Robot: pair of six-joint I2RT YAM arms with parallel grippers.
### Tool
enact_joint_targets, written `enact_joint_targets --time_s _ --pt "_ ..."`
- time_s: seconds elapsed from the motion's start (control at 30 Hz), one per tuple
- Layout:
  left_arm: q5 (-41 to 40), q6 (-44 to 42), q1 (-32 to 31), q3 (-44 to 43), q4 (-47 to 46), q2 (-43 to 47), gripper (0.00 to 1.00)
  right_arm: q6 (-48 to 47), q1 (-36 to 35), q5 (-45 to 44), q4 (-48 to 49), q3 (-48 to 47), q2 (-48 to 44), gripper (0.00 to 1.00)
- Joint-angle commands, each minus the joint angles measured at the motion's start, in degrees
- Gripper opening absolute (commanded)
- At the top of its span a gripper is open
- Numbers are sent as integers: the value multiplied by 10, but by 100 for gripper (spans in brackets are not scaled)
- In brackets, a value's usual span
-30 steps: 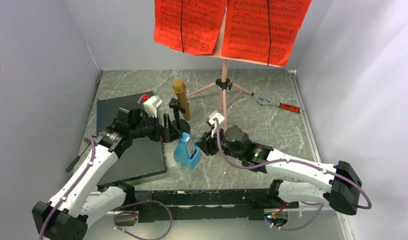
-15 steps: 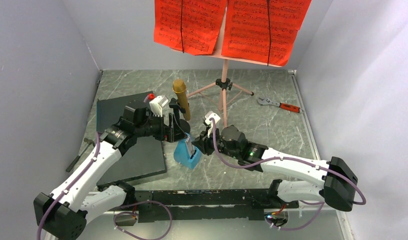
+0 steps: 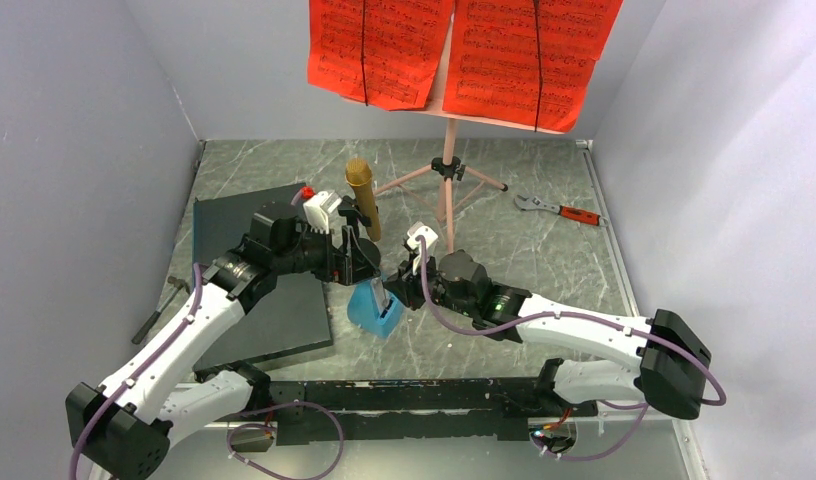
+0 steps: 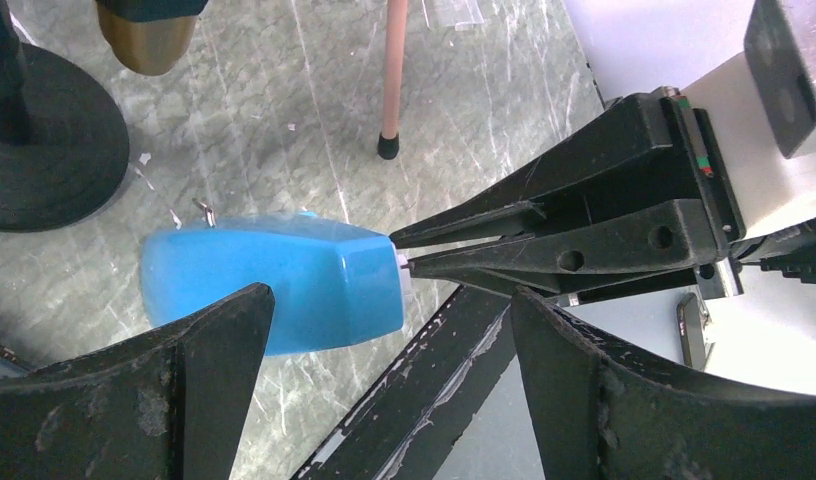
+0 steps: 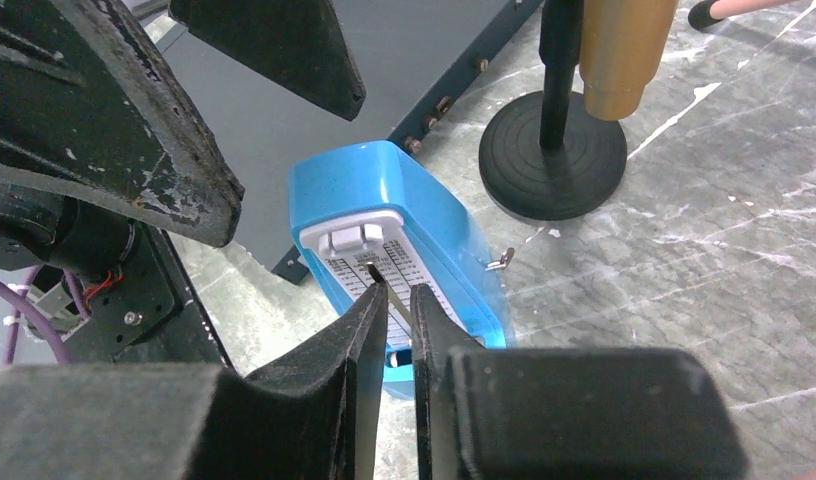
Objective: Pack up the instrument practice props
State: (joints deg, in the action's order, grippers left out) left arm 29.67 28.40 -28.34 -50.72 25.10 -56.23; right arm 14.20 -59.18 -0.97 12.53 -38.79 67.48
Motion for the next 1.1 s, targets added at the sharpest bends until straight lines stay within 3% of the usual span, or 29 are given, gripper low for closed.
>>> enact_joint_targets --time_s 0.0,1.07 --pt "-3 10 -6 -1 -31 5 94 7 2 6 36 -11 0 18" --pt "24 27 -32 11 -73 -15 94 0 12 45 45 -37 42 1"
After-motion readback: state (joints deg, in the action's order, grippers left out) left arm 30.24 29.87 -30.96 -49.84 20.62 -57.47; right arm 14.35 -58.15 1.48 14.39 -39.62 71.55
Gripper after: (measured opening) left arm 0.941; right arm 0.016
